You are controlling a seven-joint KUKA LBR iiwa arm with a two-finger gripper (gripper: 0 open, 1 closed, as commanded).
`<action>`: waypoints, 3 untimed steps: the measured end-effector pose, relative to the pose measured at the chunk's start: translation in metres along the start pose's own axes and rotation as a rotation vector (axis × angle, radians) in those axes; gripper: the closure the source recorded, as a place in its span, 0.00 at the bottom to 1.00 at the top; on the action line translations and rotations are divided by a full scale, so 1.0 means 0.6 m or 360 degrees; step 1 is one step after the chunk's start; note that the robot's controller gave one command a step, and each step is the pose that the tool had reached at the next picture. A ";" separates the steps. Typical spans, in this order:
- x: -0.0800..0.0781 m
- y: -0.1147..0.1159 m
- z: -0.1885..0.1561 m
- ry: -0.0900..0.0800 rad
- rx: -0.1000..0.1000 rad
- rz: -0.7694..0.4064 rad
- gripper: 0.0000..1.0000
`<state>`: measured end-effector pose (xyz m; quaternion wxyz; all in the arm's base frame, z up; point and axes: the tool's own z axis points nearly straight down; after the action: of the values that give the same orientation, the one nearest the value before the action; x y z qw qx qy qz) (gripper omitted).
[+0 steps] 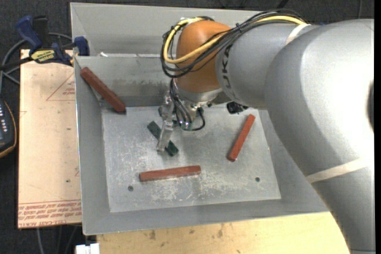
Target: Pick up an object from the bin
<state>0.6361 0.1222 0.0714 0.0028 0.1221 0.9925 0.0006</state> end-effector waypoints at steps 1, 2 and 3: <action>-0.001 0.006 -0.004 -0.0005 -0.0006 -0.0004 1.00; 0.007 0.029 -0.234 -0.0010 -0.0006 -0.0115 1.00; 0.010 0.028 -0.225 0.0004 0.0000 -0.0115 0.00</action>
Offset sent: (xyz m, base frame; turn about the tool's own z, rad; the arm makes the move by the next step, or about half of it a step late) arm 0.0000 0.0000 0.0000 0.0000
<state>0.6336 0.1396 0.2064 0.0017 0.0861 0.9963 0.0006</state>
